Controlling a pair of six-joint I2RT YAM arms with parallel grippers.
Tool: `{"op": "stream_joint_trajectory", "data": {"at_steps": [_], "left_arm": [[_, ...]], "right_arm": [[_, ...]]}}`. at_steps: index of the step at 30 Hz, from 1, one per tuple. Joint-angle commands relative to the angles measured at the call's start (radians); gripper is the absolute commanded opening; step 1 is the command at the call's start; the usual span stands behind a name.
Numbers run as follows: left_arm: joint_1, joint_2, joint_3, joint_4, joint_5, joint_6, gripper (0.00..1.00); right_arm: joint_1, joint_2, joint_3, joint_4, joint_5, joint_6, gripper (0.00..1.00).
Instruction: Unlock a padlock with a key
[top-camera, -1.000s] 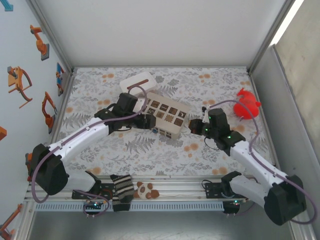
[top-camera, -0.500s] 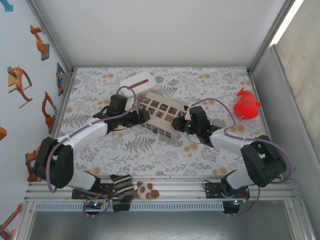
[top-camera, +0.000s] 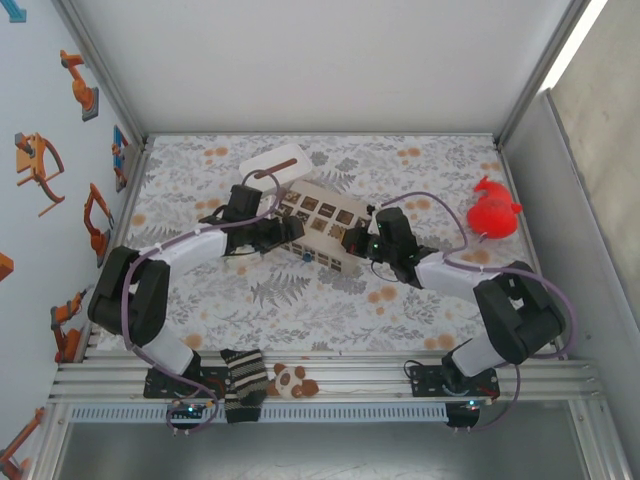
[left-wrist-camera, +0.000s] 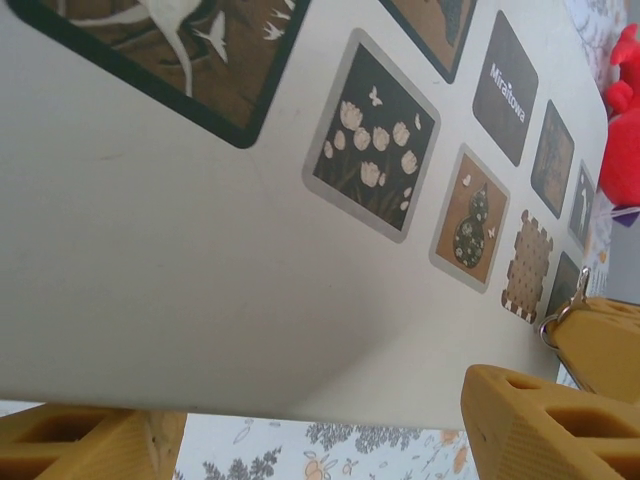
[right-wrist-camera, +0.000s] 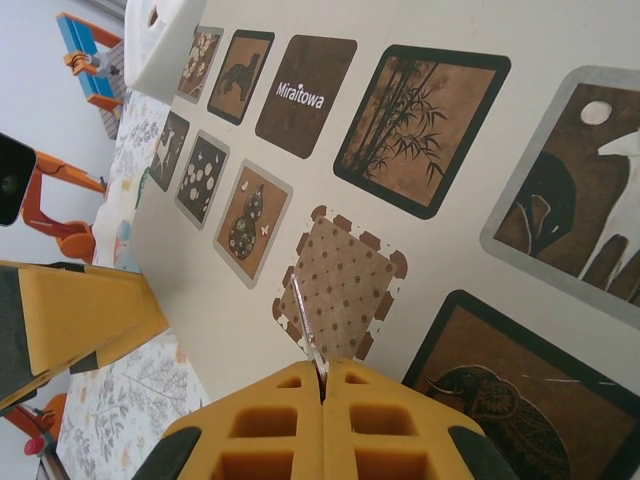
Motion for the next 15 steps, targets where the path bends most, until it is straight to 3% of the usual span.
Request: {"op": "stream_joint_trajectory", "data": {"at_steps": [1,9,15], "left_arm": [[0.011,0.040,0.057,0.035,0.028,0.020,0.73],[0.026,0.098,0.137,-0.004,0.026,0.080,0.73],[0.022,0.025,0.064,0.048,0.042,0.087,0.74]], "right_arm": [[-0.035,0.022,0.014,-0.042,0.025,-0.029,0.00],[-0.072,0.041,0.066,-0.088,-0.011,-0.081,0.00],[-0.072,0.032,0.061,-0.064,-0.041,-0.069,0.00]]}}
